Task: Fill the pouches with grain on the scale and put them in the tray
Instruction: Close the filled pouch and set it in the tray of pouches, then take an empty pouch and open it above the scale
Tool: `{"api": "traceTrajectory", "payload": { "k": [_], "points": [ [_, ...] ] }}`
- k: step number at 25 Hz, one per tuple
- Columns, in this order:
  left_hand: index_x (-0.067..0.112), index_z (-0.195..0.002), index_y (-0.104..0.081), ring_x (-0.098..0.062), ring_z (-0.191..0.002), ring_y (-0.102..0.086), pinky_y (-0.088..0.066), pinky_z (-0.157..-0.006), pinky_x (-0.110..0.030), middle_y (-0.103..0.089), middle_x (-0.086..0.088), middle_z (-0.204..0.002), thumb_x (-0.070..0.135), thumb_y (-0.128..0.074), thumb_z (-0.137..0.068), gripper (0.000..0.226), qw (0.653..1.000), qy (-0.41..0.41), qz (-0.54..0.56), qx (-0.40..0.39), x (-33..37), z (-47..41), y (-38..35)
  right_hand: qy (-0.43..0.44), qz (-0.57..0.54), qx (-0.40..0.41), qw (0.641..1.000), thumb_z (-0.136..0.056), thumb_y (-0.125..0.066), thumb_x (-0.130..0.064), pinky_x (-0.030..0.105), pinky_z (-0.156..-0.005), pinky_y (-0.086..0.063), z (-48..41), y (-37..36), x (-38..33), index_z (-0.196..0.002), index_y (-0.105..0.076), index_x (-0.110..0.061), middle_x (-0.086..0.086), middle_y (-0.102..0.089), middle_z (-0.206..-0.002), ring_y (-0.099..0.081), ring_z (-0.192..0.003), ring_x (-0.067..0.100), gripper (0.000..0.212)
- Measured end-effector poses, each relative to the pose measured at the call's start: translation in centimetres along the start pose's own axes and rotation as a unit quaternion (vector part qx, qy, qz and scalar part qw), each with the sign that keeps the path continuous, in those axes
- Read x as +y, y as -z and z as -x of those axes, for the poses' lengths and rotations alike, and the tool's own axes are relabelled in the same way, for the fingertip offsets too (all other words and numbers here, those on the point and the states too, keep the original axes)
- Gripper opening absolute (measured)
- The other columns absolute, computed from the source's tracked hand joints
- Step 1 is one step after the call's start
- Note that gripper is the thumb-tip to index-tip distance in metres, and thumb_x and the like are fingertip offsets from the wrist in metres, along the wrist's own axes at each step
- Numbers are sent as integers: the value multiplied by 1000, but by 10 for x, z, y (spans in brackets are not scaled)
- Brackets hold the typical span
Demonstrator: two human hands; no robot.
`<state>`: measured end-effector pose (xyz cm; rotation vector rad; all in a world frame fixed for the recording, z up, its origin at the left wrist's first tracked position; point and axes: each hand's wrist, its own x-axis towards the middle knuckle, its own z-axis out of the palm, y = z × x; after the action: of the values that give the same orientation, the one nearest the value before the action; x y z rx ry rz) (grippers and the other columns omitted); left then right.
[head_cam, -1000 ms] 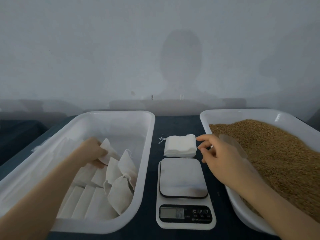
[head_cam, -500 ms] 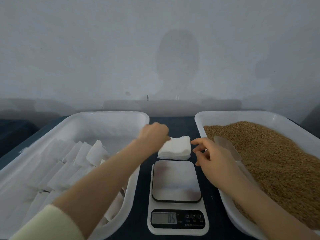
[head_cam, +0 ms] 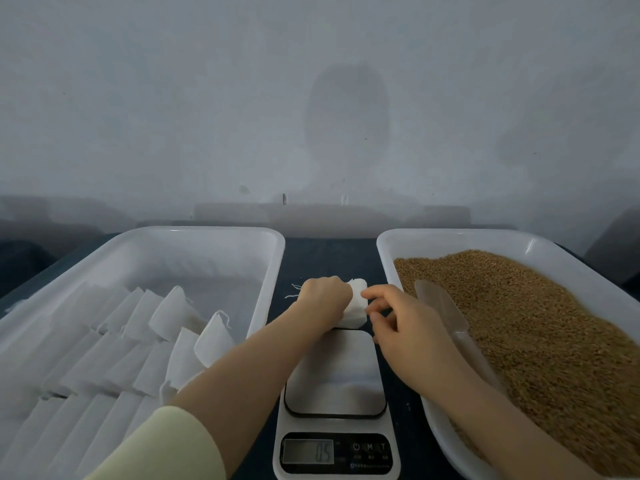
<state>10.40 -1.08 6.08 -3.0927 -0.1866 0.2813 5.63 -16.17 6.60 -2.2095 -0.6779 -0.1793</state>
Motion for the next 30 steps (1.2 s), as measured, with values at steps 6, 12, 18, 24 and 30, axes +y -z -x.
{"api": "traceTrajectory", "payload": {
  "k": [6, 12, 18, 24, 30],
  "points": [
    [3, -110, -57, -20, -84, -55, -37, -62, -26, -57, -10, -99, 10, -45, -97, 19, 953, 95, 259, 122, -28, 22, 28, 16, 8, 2, 1000, -94, -52, -12, 4, -63, -42, -1, 0, 0, -121, -55, -21, -16, -55, -92, -53, -70, -12, 29],
    [11, -92, -53, -26, -63, -72, -59, -54, -33, -73, -12, -71, 18, -49, -98, 11, 800, 82, 594, 29, -50, 91, 16, 75, -18, -72, 994, -84, -61, -46, 8, -68, -41, 7, 3, -13, -122, -49, -37, -30, -49, -98, -50, -90, -14, 41],
    [9, -120, -49, -31, -75, -73, -61, -68, -39, -74, -15, -85, 16, -53, -97, 24, 724, 76, 685, 6, -57, 107, 15, 139, 31, -96, 985, -88, -64, -31, 9, -71, -36, 11, 0, -16, -111, -64, -26, -18, -57, -101, -52, -89, -3, 24],
    [22, -140, -27, -27, -71, -73, -56, -57, -28, -74, -15, -79, 25, -53, -97, 50, 694, 14, 719, -33, -46, 110, 11, 155, 23, -55, 986, -88, -65, -18, 9, -62, -37, 12, 3, -18, -82, -66, -17, -19, -49, -70, -50, -68, -4, 7],
    [17, -108, -47, -17, -74, -71, -56, -62, -29, -61, -4, -77, 62, -58, -65, 64, 669, 2, 742, 51, -42, 107, 8, 83, 52, 31, 995, -86, -67, -22, 11, -59, -38, 10, 7, -18, -71, -61, -14, -13, -50, -62, -48, -56, 4, 18]
  ]
}}
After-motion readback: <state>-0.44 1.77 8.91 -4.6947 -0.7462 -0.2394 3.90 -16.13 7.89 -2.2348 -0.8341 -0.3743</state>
